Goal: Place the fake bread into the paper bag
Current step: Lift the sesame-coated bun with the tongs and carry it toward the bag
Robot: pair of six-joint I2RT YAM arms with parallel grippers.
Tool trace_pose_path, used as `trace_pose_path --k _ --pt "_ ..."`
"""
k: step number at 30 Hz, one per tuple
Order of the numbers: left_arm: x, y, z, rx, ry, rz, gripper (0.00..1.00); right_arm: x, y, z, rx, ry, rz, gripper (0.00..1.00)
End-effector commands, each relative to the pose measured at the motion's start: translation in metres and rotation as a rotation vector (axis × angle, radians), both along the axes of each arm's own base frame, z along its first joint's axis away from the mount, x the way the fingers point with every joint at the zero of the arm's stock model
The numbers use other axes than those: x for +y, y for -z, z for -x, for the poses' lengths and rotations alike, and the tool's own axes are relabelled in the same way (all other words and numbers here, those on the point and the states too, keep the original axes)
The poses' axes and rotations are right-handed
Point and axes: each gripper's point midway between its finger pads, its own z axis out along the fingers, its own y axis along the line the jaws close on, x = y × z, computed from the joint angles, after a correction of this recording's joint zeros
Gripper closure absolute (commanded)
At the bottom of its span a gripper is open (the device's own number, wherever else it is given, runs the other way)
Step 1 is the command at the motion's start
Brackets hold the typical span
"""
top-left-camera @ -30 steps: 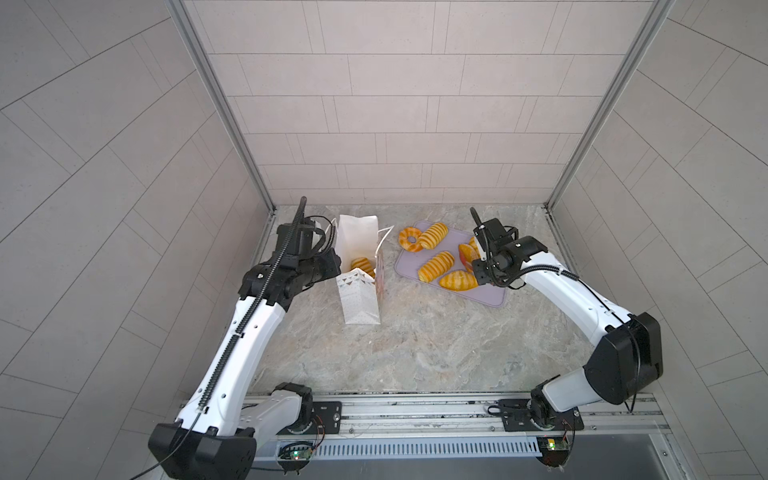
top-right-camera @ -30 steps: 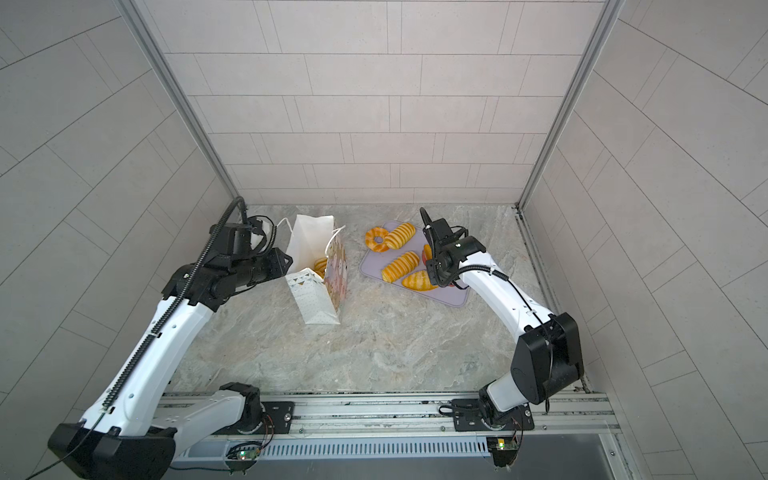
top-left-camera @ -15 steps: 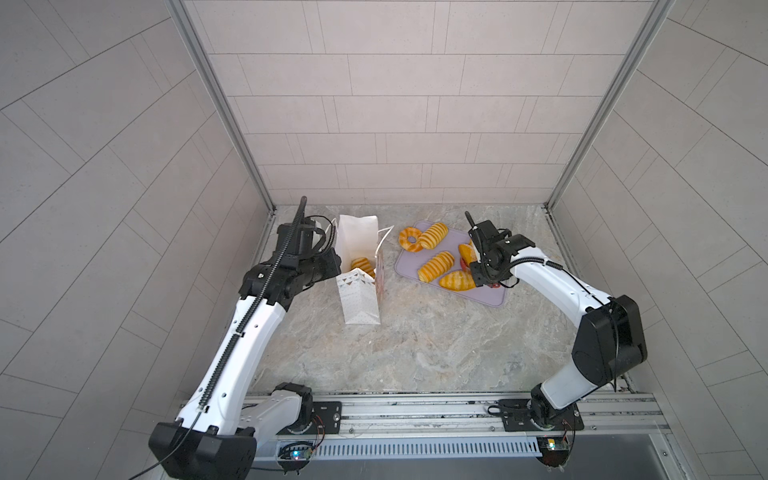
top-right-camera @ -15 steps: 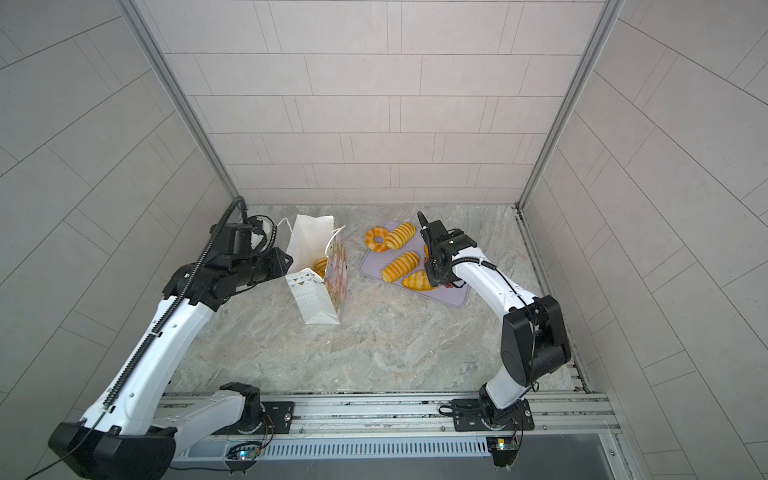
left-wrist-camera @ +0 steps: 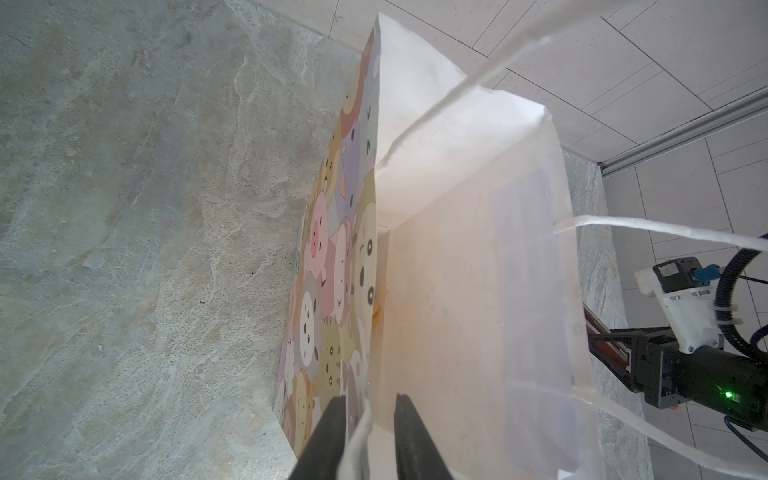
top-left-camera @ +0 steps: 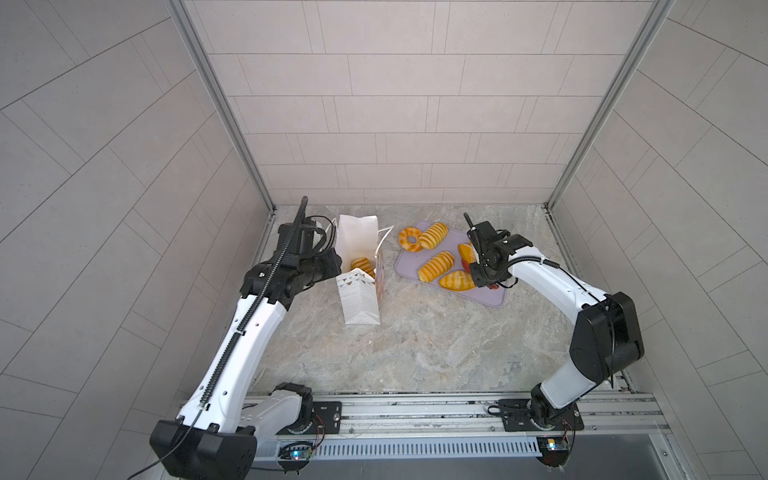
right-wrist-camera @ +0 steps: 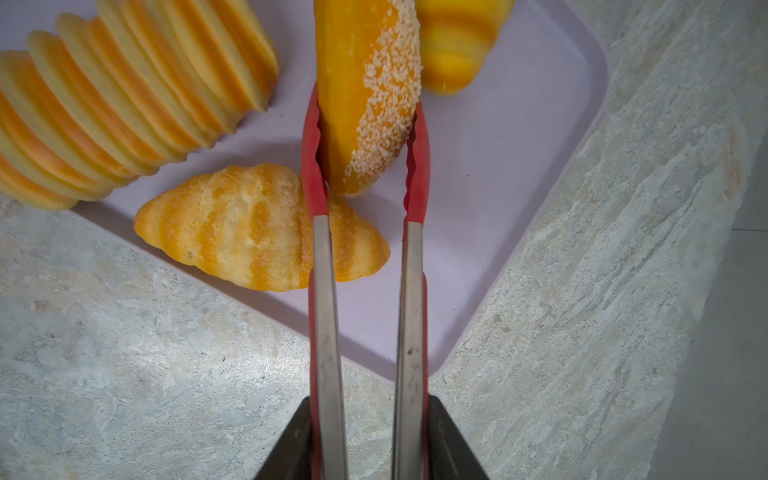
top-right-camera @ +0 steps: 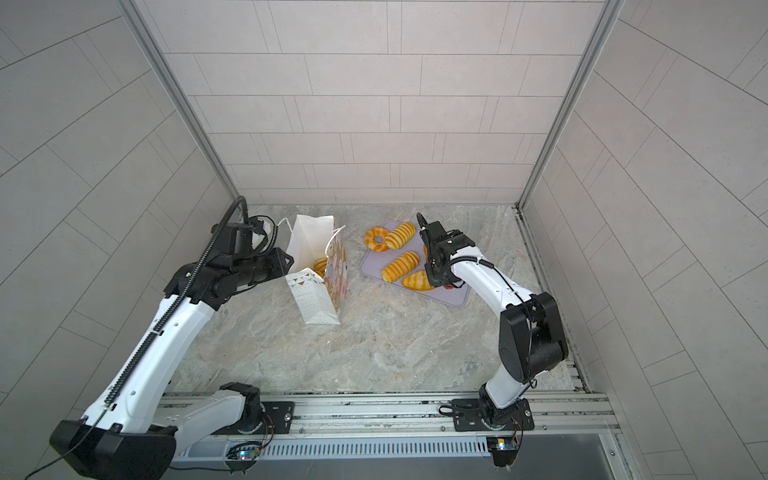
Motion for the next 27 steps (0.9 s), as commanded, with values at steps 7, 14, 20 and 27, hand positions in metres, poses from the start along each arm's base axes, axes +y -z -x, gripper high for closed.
trace_pose_path --k 7,14,20,27 --pt "0.0 -0.001 0.0 -0.01 0.005 -0.011 0.7 -0.005 -0.049 0.001 -0.12 0.021 -0.026 0.65" --pt "0.0 -0.004 0.001 -0.015 0.007 -0.008 0.76 -0.002 -0.077 0.006 -0.19 -0.001 -0.073 0.66" --pt "0.0 -0.007 0.002 -0.02 0.006 -0.008 0.82 0.004 -0.11 0.009 -0.3 -0.025 -0.146 0.66" --pt "0.0 -0.008 0.003 -0.022 0.005 -0.002 0.87 0.011 -0.138 0.016 -0.342 -0.043 -0.218 0.66"
